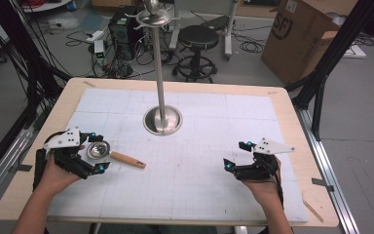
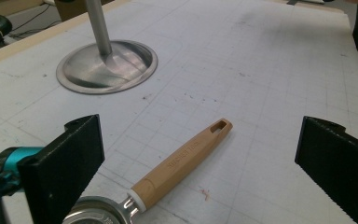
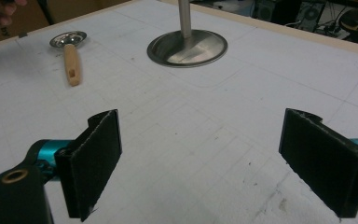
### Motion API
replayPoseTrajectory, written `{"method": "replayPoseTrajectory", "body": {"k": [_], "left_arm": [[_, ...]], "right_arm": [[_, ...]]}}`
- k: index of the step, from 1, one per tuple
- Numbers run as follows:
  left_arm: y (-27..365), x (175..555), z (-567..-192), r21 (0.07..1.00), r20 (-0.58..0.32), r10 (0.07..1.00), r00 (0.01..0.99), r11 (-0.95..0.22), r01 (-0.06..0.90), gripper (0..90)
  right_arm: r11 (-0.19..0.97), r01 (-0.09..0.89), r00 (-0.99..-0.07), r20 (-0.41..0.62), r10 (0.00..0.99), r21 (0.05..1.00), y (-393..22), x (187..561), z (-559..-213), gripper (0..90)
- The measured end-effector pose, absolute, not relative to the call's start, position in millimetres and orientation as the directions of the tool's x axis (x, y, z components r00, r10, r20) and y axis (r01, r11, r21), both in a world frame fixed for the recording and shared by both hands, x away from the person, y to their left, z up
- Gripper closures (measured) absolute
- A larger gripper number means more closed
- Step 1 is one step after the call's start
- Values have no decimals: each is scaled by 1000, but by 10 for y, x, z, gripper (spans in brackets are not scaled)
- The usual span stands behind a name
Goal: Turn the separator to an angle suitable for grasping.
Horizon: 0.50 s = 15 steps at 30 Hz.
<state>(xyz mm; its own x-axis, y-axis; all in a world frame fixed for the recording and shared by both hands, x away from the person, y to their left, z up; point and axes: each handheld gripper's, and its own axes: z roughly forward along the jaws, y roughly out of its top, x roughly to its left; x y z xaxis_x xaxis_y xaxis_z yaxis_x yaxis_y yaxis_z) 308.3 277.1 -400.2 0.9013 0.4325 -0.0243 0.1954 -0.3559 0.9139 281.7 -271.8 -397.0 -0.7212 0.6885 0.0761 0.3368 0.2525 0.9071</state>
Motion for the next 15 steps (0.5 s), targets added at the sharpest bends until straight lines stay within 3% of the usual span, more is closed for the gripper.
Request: {"method": "replayPoseTrajectory", "body": {"k": [13, 15], "left_arm": [[2738, 3078, -3995, 909, -11, 435, 900, -371, 190, 20], [2735, 3072, -3997, 908, -13, 420, 907, -374, 187, 73]], "right_arm": [[259, 338, -721, 72, 690, 905, -2729, 2823, -3983, 139], [257, 342, -719, 75, 691, 904, -2734, 2816, -3984, 139]]}}
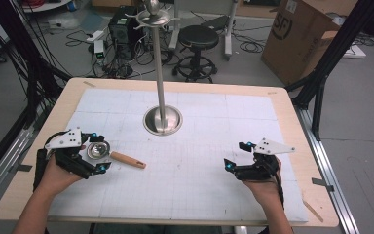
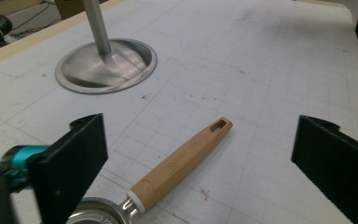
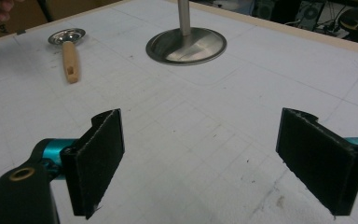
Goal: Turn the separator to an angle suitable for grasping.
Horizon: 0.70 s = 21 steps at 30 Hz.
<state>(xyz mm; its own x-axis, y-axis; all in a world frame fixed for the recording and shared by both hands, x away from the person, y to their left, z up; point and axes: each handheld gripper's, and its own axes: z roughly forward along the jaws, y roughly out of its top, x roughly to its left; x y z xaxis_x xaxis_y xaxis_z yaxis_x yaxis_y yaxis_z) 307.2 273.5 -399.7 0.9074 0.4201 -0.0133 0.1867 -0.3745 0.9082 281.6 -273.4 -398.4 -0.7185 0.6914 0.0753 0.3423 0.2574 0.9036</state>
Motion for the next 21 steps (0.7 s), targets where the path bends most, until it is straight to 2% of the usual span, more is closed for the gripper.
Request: {"method": "replayPoseTrajectory", "body": {"k": [2, 6, 7, 17, 21], "left_arm": [[2730, 3075, -4004, 906, -14, 399, 917, -383, 181, 141], [2715, 3085, -4018, 898, -9, 392, 920, -401, 179, 180], [2714, 3085, -4019, 896, -8, 390, 921, -405, 180, 221], [2720, 3085, -4002, 898, -2, 395, 919, -403, 175, 234], [2706, 3083, -4008, 893, 3, 394, 919, -415, 175, 267]], "right_arm": [[255, 347, -716, 80, 693, 903, -2739, 2815, -3987, 140], [256, 350, -716, 81, 694, 901, -2737, 2826, -3997, 140], [262, 344, -718, 73, 692, 902, -2736, 2832, -3999, 140], [256, 343, -717, 76, 693, 904, -2746, 2826, -3996, 140], [271, 347, -718, 68, 693, 898, -2727, 2828, -4008, 140]]}}
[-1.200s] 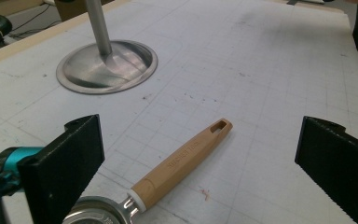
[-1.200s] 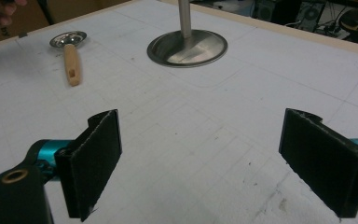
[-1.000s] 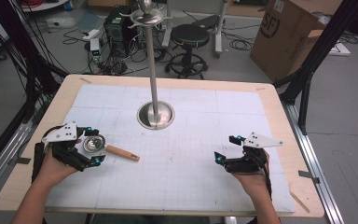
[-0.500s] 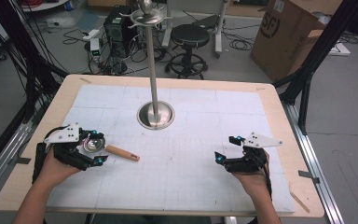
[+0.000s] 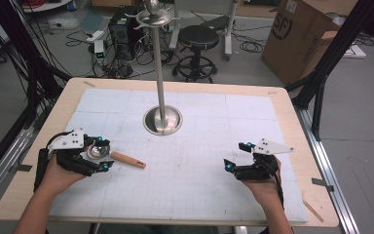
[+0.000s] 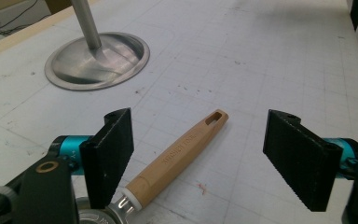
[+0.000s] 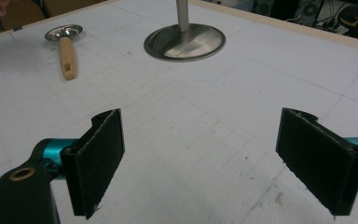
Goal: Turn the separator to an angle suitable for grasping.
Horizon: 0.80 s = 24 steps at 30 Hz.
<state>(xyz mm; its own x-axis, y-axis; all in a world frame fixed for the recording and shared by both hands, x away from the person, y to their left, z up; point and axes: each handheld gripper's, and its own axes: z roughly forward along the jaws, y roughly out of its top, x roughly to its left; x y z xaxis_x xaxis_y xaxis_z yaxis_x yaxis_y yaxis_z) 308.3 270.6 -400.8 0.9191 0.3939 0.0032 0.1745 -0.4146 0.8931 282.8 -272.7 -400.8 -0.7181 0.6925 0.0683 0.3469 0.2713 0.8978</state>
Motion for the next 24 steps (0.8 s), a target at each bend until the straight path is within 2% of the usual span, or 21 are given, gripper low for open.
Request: {"method": "replayPoseTrajectory", "body": {"k": [2, 7, 12, 24], "left_arm": [[2692, 3075, -4010, 890, 5, 366, 930, -426, 163, 323], [2663, 3084, -4028, 882, 4, 358, 934, -442, 165, 390], [2572, 3101, -4102, 845, 1, 335, 942, -505, 178, 484], [2308, 3114, -4278, 773, -3, 305, 952, -603, 196, 752]], "right_arm": [[271, 343, -719, 66, 692, 899, -2726, 2824, -4005, 141], [266, 352, -717, 76, 693, 897, -2734, 2827, -4006, 142], [270, 353, -718, 75, 692, 896, -2737, 2837, -4022, 143], [274, 354, -719, 73, 691, 894, -2726, 2838, -4033, 144]]}}
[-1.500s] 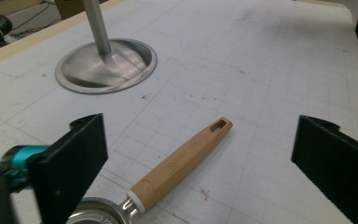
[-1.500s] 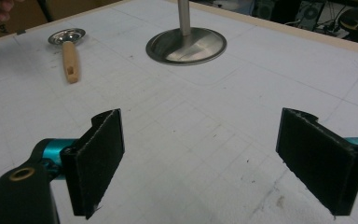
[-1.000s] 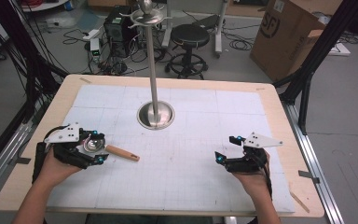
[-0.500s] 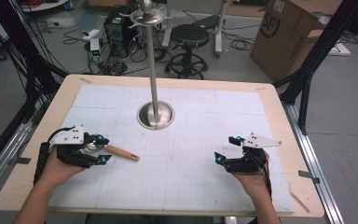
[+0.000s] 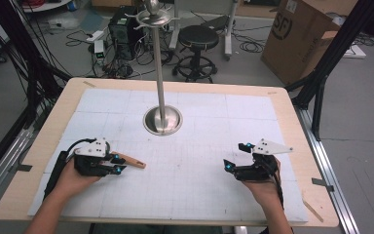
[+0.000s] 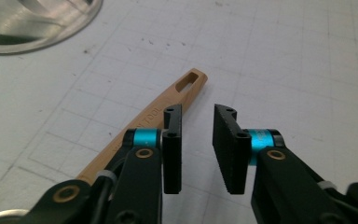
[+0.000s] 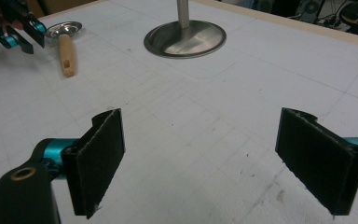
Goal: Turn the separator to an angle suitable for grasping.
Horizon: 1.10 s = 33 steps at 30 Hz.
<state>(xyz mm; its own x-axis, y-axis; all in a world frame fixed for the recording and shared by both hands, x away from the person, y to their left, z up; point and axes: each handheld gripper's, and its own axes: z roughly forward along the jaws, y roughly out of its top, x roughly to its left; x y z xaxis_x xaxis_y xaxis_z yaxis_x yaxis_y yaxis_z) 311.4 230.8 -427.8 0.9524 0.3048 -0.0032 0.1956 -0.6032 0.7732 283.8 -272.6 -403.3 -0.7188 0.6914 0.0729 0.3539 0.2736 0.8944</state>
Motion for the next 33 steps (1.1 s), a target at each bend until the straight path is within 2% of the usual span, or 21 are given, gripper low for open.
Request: {"method": "replayPoseTrajectory", "body": {"k": [6, 9, 17, 26, 33], "left_arm": [[2201, 3116, -4329, 756, 1, 301, 954, -624, 197, 843], [2157, 3129, -4335, 761, -5, 306, 952, -616, 202, 858], [1993, 3193, -4429, 733, -10, 333, 943, -639, 233, 866], [1948, 3271, -4452, 751, -22, 416, 909, -593, 290, 869], [1939, 3361, -4443, 749, -24, 437, 899, -588, 305, 869]], "right_arm": [[282, 355, -723, 71, 687, 891, -2710, 2842, -4042, 144], [280, 360, -721, 75, 689, 890, -2710, 2844, -4044, 144], [284, 360, -722, 72, 689, 889, -2701, 2851, -4053, 144], [278, 365, -720, 79, 690, 888, -2704, 2847, -4053, 144], [278, 367, -717, 80, 692, 888, -2703, 2852, -4054, 144]]}}
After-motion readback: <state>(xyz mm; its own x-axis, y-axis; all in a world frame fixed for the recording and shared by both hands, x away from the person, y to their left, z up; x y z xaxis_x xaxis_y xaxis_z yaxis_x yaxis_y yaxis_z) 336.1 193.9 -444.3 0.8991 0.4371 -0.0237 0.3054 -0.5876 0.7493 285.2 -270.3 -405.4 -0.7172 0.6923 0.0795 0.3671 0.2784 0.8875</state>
